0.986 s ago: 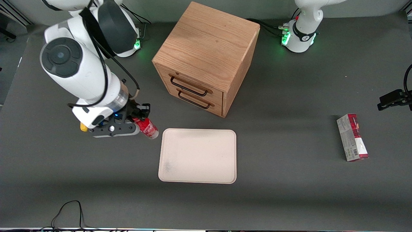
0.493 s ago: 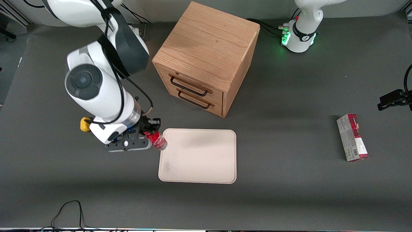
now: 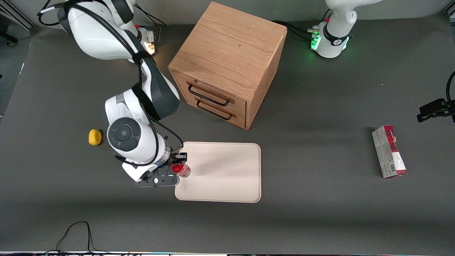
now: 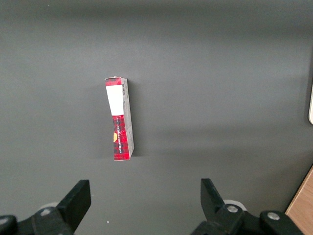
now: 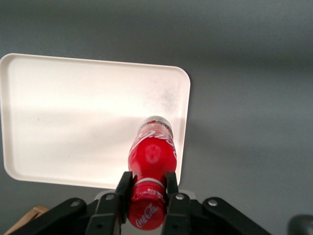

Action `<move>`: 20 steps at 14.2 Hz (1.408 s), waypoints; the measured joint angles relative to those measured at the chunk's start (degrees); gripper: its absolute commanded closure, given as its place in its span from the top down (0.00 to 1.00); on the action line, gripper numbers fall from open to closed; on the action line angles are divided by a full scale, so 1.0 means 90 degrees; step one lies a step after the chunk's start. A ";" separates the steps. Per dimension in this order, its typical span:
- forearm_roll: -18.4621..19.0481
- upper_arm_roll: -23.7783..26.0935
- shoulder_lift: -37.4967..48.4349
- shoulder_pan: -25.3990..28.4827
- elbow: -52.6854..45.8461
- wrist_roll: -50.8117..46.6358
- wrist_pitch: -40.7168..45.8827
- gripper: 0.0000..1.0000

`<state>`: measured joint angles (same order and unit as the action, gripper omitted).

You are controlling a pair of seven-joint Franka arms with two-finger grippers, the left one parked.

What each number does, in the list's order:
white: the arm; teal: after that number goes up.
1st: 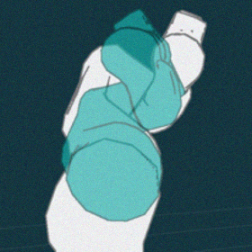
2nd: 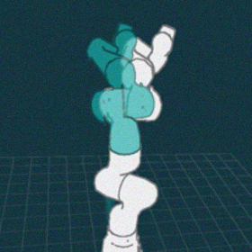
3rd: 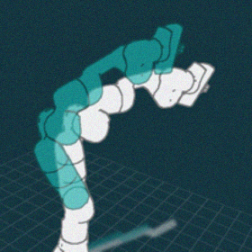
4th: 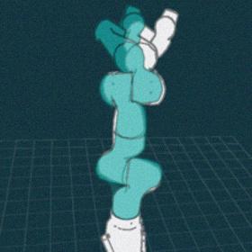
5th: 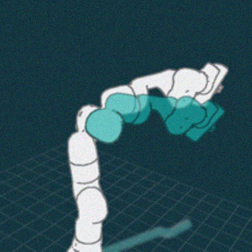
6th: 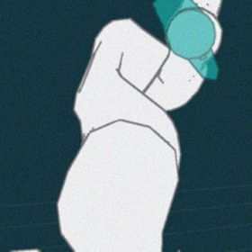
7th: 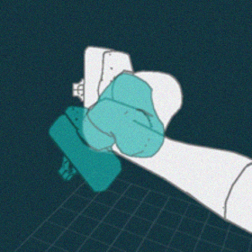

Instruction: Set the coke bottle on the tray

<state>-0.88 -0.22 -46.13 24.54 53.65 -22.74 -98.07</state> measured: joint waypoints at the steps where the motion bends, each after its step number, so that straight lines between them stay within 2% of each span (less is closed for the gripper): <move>1: 0.0000 0.0000 -0.0088 -0.0008 -0.0004 0.0000 -0.0059 0.00; 9: 0.0000 0.0000 -0.0687 -0.0024 -0.0008 -0.0021 -0.0634 0.00; 10: 0.0000 0.0000 -0.0715 -0.0024 -0.0020 -0.0030 -0.0655 0.28; 11: 0.0000 0.0000 -0.0717 -0.0024 -0.0042 -0.0045 -0.0656 0.75; 12: 0.0000 0.0000 -0.0719 -0.0024 -0.0045 -0.0068 -0.0656 1.00; 18: -0.0001 0.0000 -0.0710 -0.0013 -0.0080 -0.0252 -0.0639 1.00; 20: -0.0001 0.0000 -0.0595 0.0002 -0.0162 -0.0258 -0.0351 1.00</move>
<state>-0.89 -0.22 -51.48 24.55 52.19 -25.06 -101.23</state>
